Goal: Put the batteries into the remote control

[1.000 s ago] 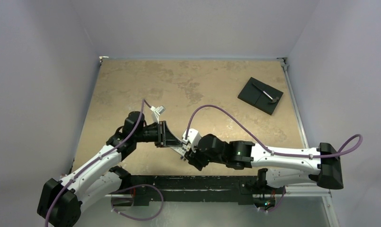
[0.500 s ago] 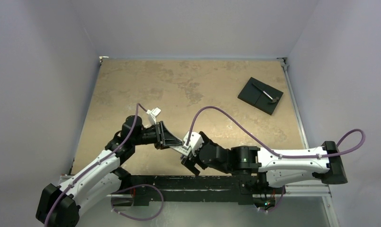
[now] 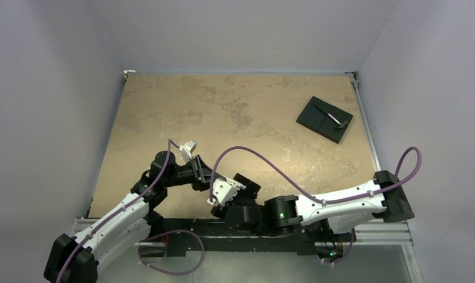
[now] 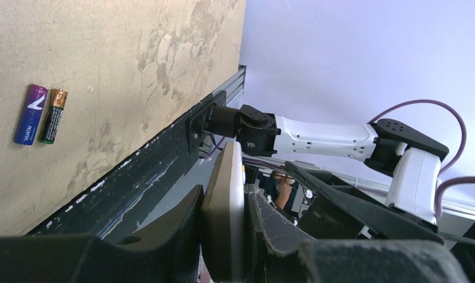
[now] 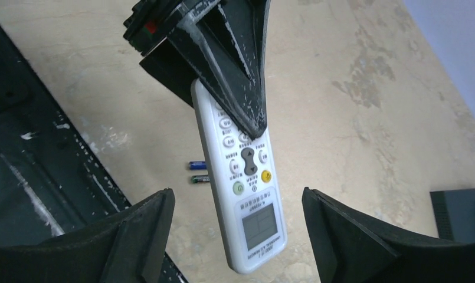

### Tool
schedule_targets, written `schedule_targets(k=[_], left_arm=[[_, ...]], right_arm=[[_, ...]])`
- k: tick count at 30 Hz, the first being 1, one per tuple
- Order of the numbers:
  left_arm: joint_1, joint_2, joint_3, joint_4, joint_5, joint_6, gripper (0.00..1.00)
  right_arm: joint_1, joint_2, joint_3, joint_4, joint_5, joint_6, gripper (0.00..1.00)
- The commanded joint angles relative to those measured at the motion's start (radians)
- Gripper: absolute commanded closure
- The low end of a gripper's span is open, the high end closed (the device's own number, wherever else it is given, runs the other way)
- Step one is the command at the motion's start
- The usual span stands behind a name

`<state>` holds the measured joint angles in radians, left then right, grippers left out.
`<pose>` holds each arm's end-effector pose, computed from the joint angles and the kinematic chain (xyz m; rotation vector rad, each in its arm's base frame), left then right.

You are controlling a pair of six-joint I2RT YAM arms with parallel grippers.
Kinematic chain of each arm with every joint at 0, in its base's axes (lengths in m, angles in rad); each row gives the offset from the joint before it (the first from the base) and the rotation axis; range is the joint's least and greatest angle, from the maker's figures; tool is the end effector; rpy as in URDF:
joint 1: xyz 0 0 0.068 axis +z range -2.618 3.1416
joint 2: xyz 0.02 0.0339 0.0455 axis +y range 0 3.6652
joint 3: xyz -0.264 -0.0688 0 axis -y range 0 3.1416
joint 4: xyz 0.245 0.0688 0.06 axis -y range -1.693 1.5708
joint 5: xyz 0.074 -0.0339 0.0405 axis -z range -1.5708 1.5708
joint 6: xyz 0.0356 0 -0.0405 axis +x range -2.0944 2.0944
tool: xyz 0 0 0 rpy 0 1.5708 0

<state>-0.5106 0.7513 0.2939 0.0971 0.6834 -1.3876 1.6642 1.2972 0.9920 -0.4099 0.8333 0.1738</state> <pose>0.1360 -0.1019 0.2035 -0.4654 2.3290 -1.7748 0.0006 0.2756 0.2871 -1.0555 1.7369 0.1874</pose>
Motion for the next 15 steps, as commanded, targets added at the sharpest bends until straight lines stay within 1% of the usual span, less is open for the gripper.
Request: schedule_targets(k=[1, 8, 15], left_arm=[[0.007, -0.013, -0.002, 0.056, 0.015, -0.057, 1.0], [0.007, -0.008, 0.0, 0.051, 0.036, -0.062, 1.0], [0.007, 0.001, 0.008, 0.049, 0.049, -0.057, 1.0]], right_arm=[[0.009, 0.073, 0.094, -0.028, 0.143, -0.023, 0.13], [0.017, 0.198, 0.173, -0.102, 0.188, -0.023, 0.24], [0.027, 0.257, 0.22, -0.191, 0.217, 0.005, 0.4]])
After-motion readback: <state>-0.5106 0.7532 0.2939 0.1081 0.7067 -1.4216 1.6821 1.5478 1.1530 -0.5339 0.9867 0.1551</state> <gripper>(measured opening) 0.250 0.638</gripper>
